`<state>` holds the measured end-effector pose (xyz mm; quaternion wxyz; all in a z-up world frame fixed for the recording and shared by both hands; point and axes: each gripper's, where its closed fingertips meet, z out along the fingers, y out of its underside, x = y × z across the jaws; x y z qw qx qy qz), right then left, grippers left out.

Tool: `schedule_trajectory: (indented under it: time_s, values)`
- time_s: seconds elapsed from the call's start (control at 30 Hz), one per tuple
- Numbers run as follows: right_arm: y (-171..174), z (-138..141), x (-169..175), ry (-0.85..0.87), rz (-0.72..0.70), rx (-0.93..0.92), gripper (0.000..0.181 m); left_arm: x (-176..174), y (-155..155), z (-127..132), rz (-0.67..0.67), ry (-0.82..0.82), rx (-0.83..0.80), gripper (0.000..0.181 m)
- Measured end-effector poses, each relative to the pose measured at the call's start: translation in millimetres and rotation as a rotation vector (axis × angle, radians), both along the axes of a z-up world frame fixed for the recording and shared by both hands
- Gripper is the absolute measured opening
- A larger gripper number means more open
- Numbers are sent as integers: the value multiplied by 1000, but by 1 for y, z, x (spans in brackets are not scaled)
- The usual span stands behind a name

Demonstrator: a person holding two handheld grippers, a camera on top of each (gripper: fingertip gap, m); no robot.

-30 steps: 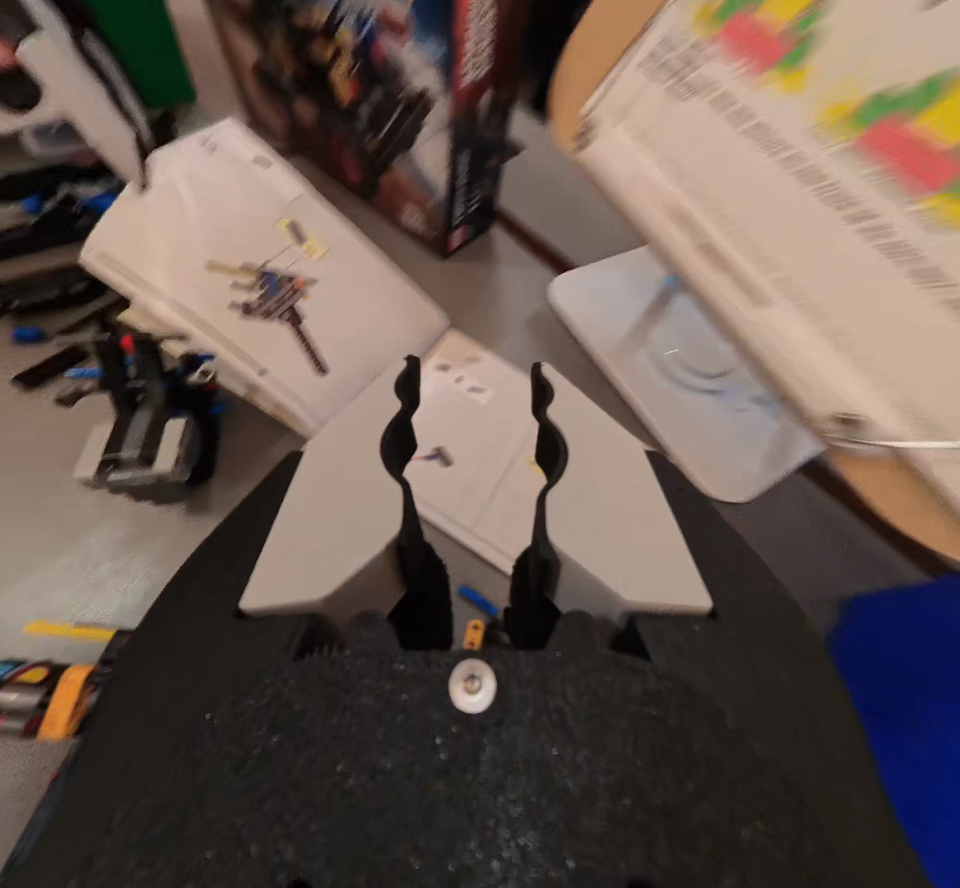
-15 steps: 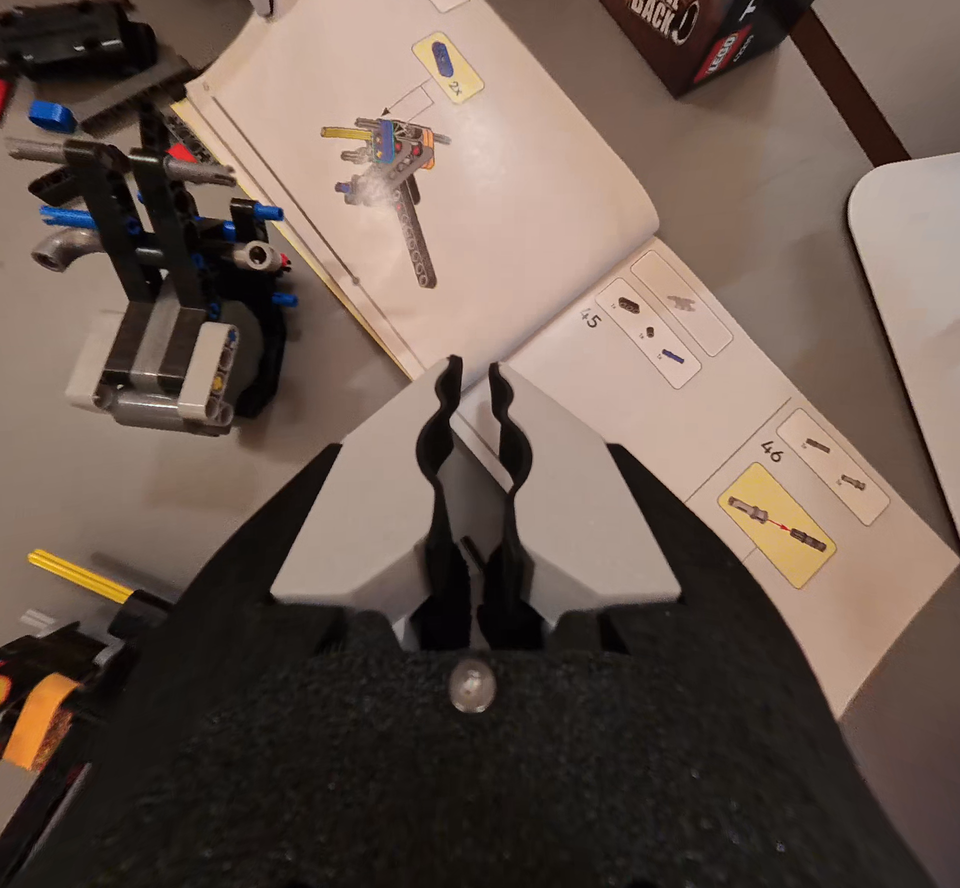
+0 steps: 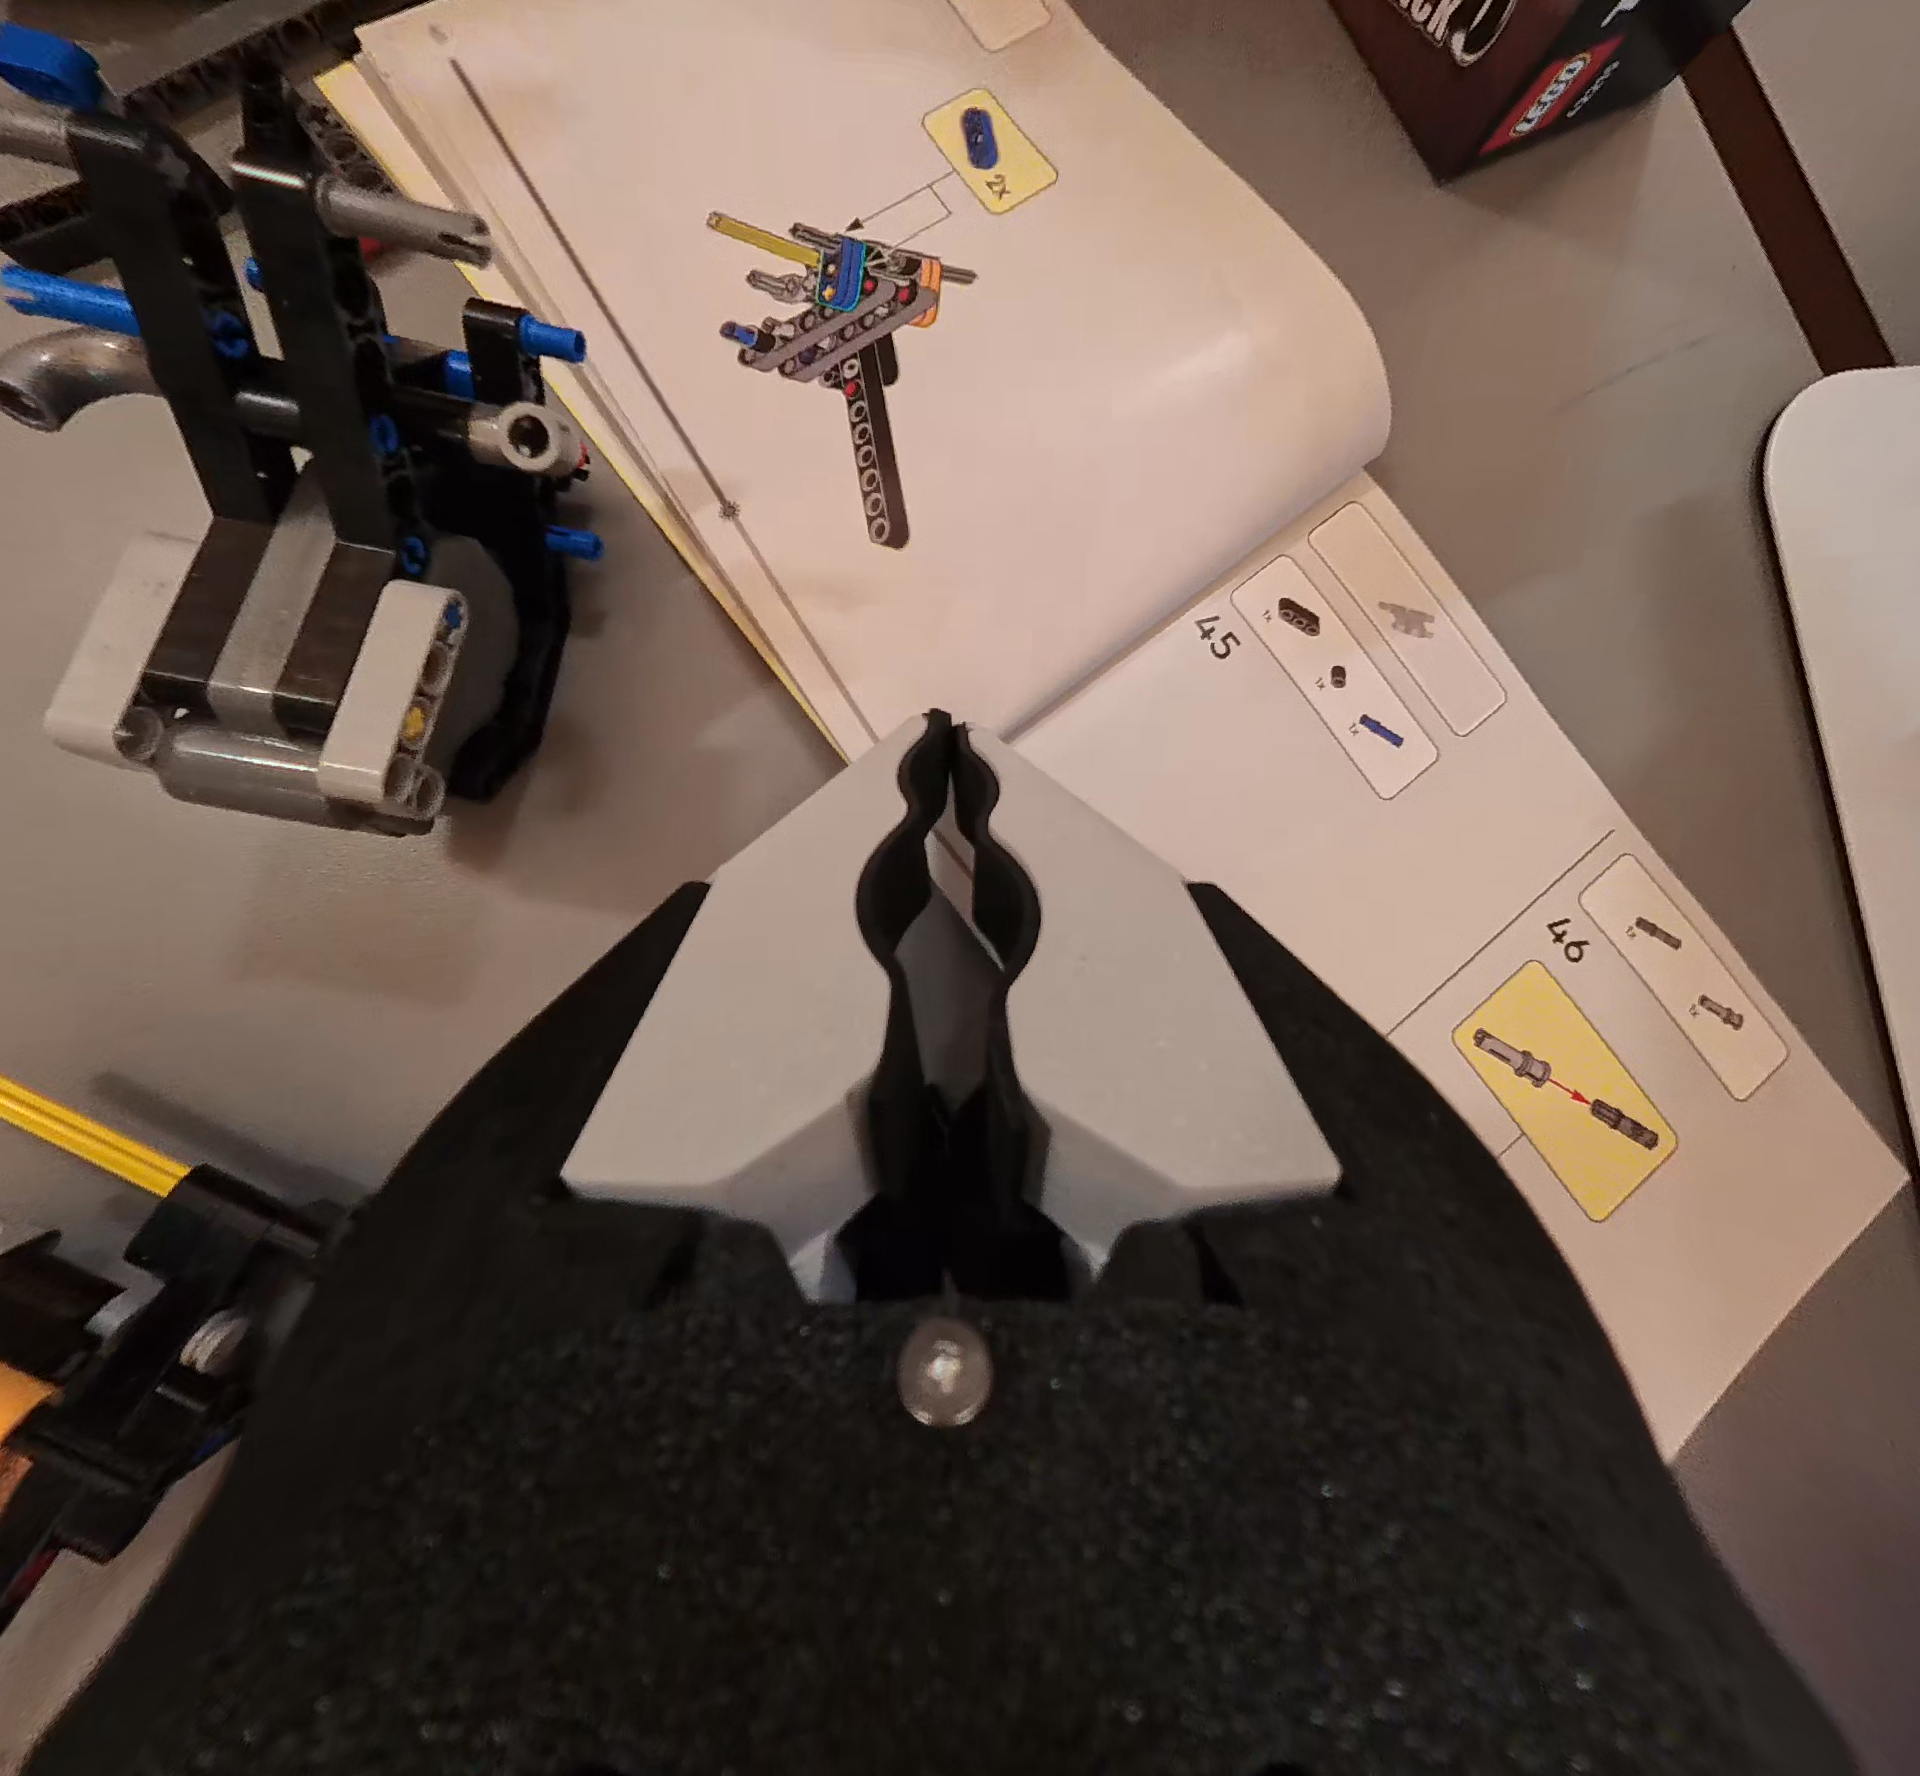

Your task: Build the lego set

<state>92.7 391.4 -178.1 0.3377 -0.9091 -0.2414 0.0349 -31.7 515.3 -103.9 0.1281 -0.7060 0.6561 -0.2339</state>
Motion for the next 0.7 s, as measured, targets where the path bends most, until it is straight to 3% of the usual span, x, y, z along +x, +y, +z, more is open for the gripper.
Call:
schedule_trajectory:
  time_s: [0.03,0.13,0.23,0.33,0.43,0.53,0.7]
  values:
    - [0,0,-1,-4,3,0,0,17,-9,11,-52,-47,31,24]
    - [1,0,-4,-22,14,4,0,79,-31,12,-138,-106,104,12]
    - [-1,0,-7,-20,34,12,0,129,-63,-21,-252,-69,11,4]
    - [-2,5,-1,-15,34,30,0,158,-69,-51,-293,-37,12,0]
    - [1,11,26,-8,-55,51,0,159,-77,-63,-327,-27,-33,0]
    - [3,0,50,-40,-130,33,0,148,-77,-71,-338,-32,-28,0]
    - [3,-7,54,-36,-166,12,0,131,-69,-82,-354,-27,2,0]
